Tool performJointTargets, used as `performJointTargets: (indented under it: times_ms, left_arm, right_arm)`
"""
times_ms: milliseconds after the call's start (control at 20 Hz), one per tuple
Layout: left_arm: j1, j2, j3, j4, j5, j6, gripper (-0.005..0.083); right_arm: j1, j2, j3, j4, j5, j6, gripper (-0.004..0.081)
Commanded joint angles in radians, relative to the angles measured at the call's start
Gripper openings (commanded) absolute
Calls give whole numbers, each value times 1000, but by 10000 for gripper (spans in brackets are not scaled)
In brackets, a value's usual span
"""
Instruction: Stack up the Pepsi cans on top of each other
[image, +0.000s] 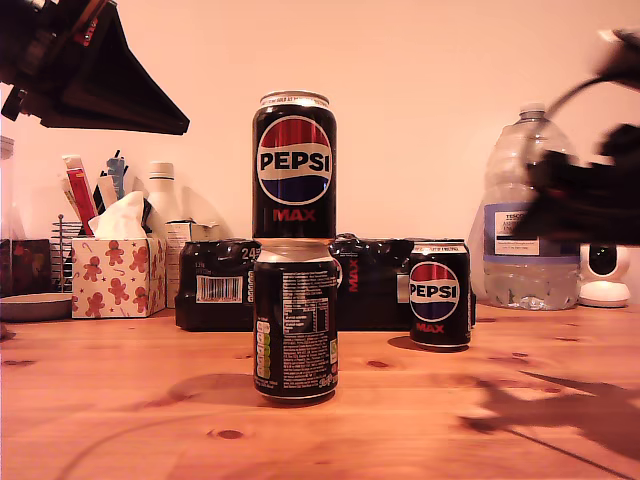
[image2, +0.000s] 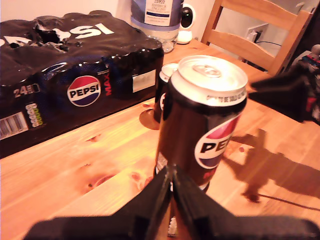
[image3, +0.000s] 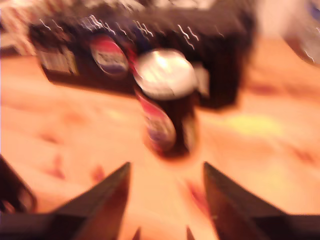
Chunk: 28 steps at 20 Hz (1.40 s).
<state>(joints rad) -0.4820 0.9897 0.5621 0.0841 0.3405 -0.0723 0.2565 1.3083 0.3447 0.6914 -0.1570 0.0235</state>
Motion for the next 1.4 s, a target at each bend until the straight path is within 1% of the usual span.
performJointTargets:
  times_ms: [0, 100, 250, 350, 500, 750, 1000, 1250, 1350]
  left_arm:
    - [1, -3, -11, 10, -8, -4, -13]
    - [1, -3, -11, 10, -10, -6, -13]
    - [1, -3, -14, -2, -16, -8, -13]
    - [1, -3, -23, -7, -17, -7, -13]
    - [1, -3, -51, -2, -22, -8, -12]
    - [0, -3, -95, -6, -36, -34, -12]
    - [-11, -3, -100, -9, -36, -47, -13]
    - [-12, -3, -100, -13, -35, -59, -13]
    - [-12, -3, -100, -17, -34, -59, -13]
  right_arm:
    - [5, 79, 23, 103, -8, -5, 652]
    - [5, 163, 56, 188, -24, -5, 652]
    - [5, 285, 131, 241, -28, -2, 652]
    - [5, 360, 196, 243, -29, 3, 652]
    - [5, 446, 284, 242, -56, 4, 652]
    - [5, 565, 397, 238, -54, 7, 652]
    - [5, 658, 443, 235, -51, 6, 651]
    - [5, 690, 453, 237, -38, 2, 651]
    - [5, 694, 455, 215, -39, 4, 651]
